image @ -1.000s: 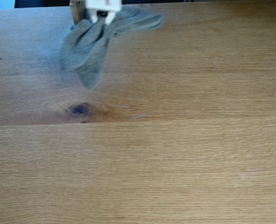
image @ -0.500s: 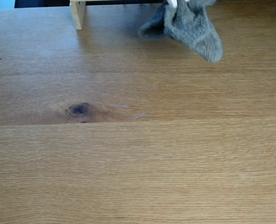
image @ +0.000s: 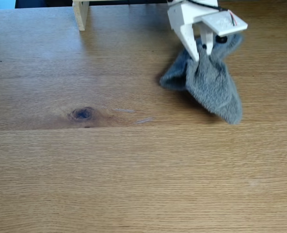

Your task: Clean the area in front of the robot

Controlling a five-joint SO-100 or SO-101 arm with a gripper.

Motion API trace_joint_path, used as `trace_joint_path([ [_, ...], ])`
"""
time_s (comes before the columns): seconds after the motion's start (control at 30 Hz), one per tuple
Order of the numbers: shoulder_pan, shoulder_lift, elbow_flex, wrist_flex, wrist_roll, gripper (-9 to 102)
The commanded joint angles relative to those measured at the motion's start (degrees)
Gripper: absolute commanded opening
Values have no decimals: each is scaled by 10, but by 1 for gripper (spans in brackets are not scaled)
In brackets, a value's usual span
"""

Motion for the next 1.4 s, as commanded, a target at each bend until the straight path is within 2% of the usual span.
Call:
trace_joint_path([
  [0.0,35,-77,-105,-100,-25,0],
  [0.37,139,-308,-183,-242,-177,0],
  [0.53,234,-361,-243,-218,-182,0],
  [0.73,353,-395,-317,-150,-165,0],
  [0.9,431,-395,-340,-57,-162,0],
  [1.03,445,-356,-340,110,-127,0],
  [1.23,352,-251,-340,345,-64,0],
  [1.37,252,-179,-340,453,-43,0],
])
